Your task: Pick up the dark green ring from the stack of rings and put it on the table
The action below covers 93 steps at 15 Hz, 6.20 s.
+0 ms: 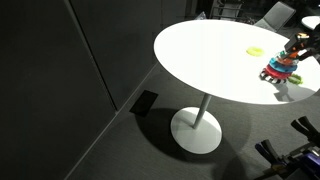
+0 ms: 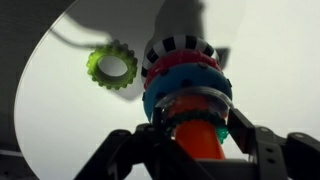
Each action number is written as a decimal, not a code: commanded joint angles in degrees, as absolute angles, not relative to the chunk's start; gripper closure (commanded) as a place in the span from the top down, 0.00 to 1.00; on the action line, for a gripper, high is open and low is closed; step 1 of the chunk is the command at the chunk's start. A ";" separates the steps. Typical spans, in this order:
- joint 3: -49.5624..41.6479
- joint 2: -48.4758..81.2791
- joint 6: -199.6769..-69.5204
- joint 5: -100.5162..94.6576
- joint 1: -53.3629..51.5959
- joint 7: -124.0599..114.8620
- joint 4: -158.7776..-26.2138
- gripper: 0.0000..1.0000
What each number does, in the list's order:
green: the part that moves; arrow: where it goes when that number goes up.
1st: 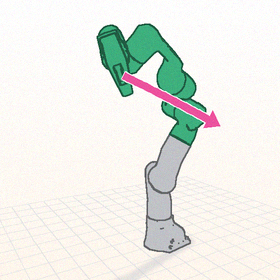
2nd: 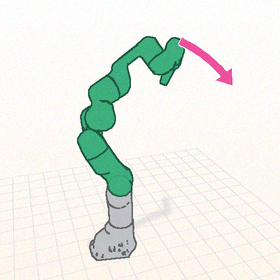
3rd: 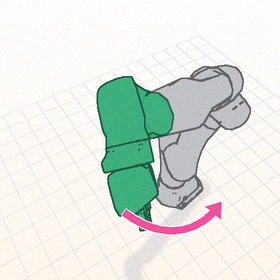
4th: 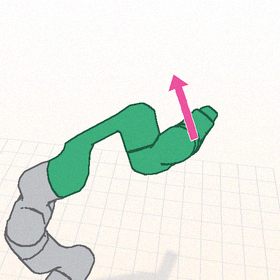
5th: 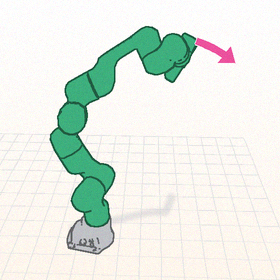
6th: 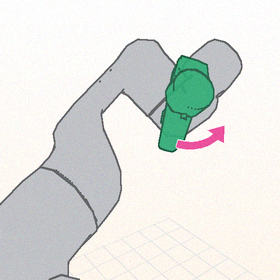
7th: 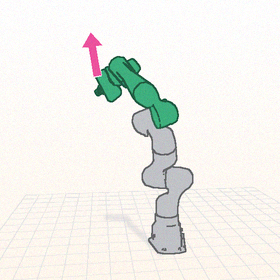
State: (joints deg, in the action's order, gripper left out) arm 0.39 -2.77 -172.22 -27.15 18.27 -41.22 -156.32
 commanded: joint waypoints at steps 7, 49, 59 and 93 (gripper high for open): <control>0.18 -5.85 -170.95 -20.58 16.30 -37.76 -156.78 0.42; -9.09 0.48 -159.11 -17.75 18.39 -25.31 -149.88 0.42; -16.16 5.57 -163.64 -32.80 12.20 -32.77 -149.88 0.42; -7.90 -17.66 -110.39 -6.98 7.33 3.39 -135.27 1.00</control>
